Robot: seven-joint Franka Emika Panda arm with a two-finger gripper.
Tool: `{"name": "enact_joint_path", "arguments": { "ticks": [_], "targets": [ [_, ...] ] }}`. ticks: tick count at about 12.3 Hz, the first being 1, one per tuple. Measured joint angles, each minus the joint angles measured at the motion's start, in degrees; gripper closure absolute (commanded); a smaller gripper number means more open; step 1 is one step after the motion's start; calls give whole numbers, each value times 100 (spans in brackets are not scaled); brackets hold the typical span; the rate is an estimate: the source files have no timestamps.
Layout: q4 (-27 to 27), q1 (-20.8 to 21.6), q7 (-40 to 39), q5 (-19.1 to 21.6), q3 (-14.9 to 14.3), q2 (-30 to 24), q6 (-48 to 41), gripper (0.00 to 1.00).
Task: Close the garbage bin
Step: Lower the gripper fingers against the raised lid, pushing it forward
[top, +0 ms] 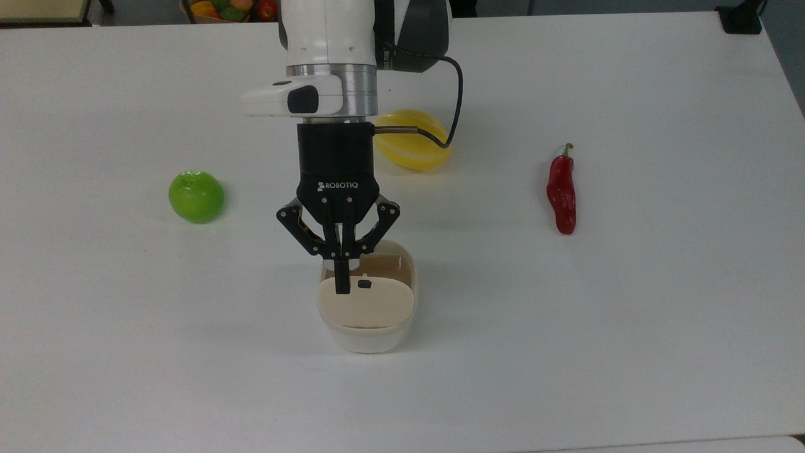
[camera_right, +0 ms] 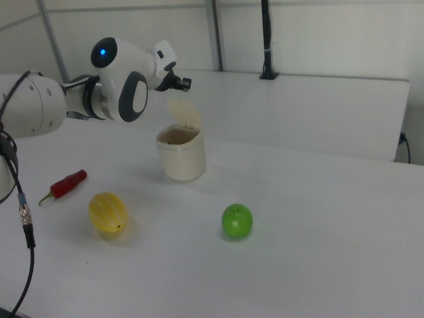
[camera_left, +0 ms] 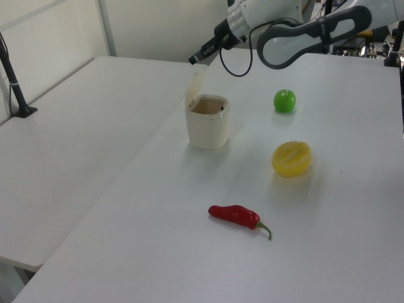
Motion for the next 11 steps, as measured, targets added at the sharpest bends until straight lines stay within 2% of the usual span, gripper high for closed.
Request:
{"name": "enact_joint_path", "arguments": {
  "ticks": [7, 11],
  "targets": [
    [62, 121, -5, -27, 0, 119, 115, 100],
    [63, 155, -9, -173, 0, 127, -406, 100]
  ]
}}
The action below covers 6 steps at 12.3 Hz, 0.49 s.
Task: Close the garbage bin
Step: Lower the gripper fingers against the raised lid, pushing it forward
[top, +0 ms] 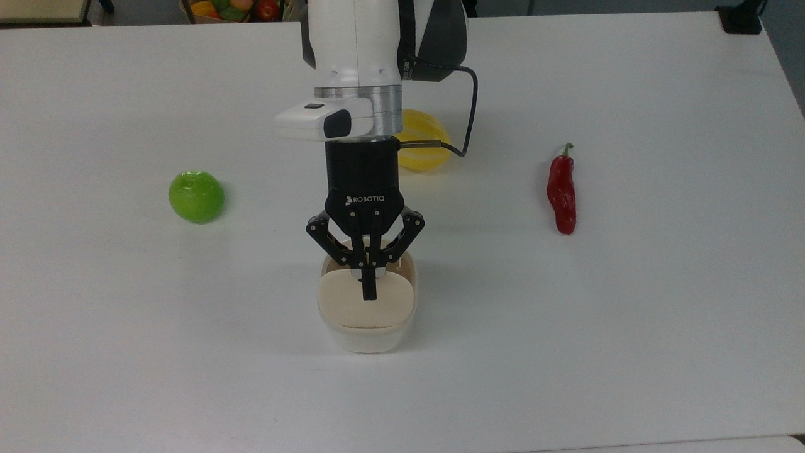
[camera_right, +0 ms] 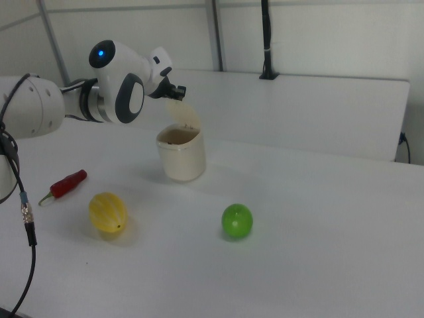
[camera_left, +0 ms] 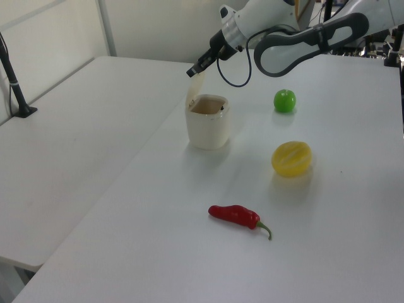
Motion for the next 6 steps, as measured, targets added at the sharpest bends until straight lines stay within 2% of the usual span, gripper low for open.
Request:
{"name": "enact_joint_path", "arguments": {
  "ticks": [6],
  "targets": [
    [51, 3, 0, -10, 0, -150, -1254, 100]
  ]
}}
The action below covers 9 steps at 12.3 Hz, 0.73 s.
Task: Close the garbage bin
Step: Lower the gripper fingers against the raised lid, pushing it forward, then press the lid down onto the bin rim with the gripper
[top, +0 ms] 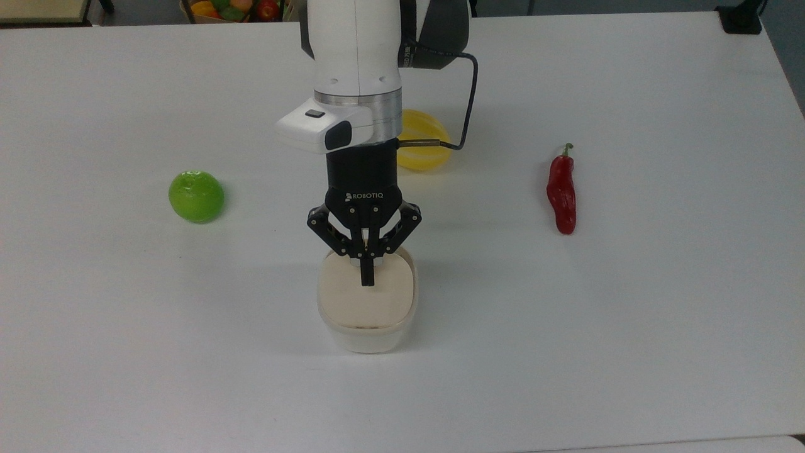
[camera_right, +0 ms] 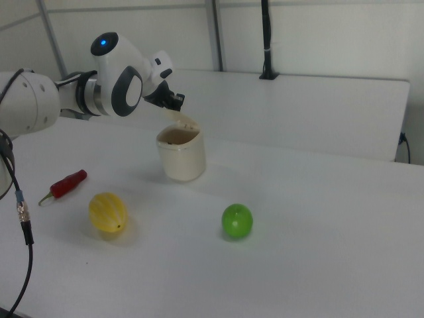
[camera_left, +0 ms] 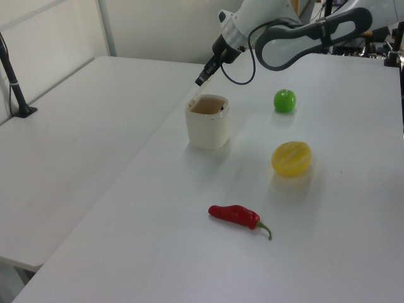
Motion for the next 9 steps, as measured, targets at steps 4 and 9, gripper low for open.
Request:
{"name": "enact_joint_path", "arguments": {
  "ticks": [4, 9],
  "targets": [
    [12, 0, 0, 0, 0, -83, -703, 100],
    [13, 0, 0, 0, 0, -119, -1300, 100]
  ]
}}
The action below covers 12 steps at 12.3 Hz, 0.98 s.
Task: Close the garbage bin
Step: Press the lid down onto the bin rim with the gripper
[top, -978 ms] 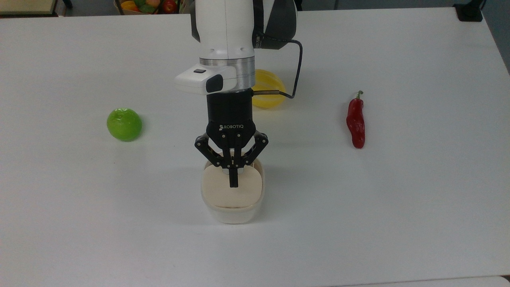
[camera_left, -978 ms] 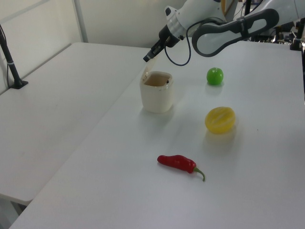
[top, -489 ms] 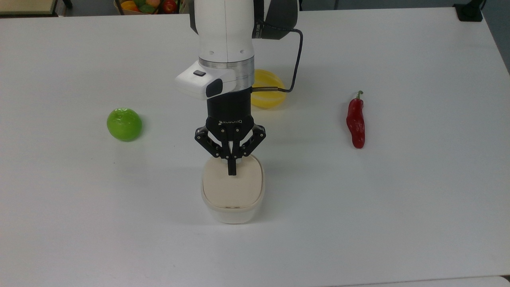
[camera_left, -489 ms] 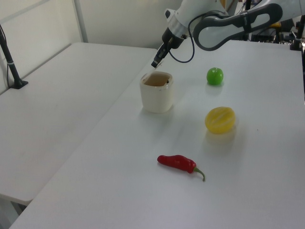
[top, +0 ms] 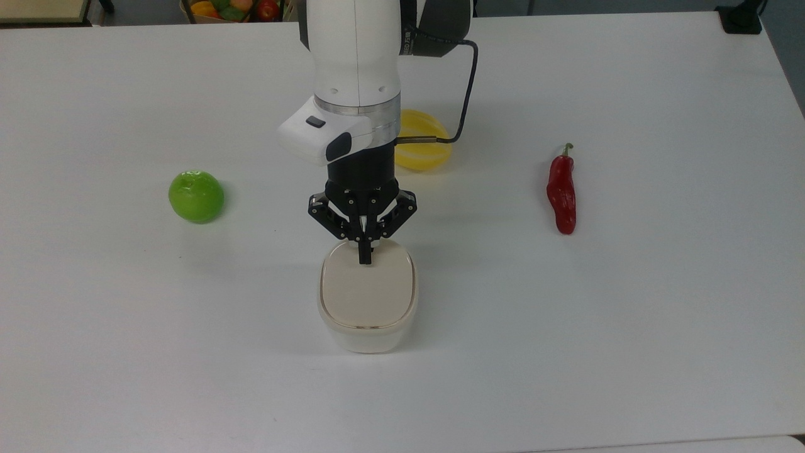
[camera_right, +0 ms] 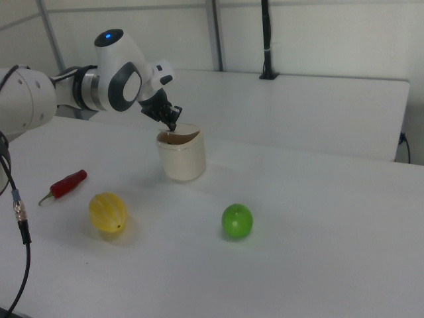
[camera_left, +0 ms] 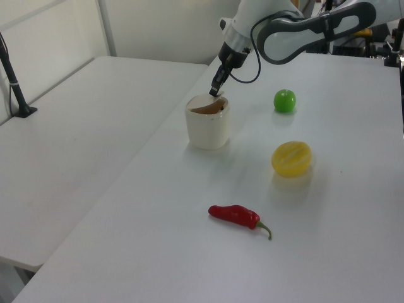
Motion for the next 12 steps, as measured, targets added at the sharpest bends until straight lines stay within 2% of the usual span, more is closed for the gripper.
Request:
{"name": "enact_joint_path", "arguments": {
  "ticks": [5, 12],
  "targets": [
    [-1, 0, 0, 0, 0, 0, -341, 100],
    [-71, 42, 0, 1, 0, 63, -354, 100]
  ]
}}
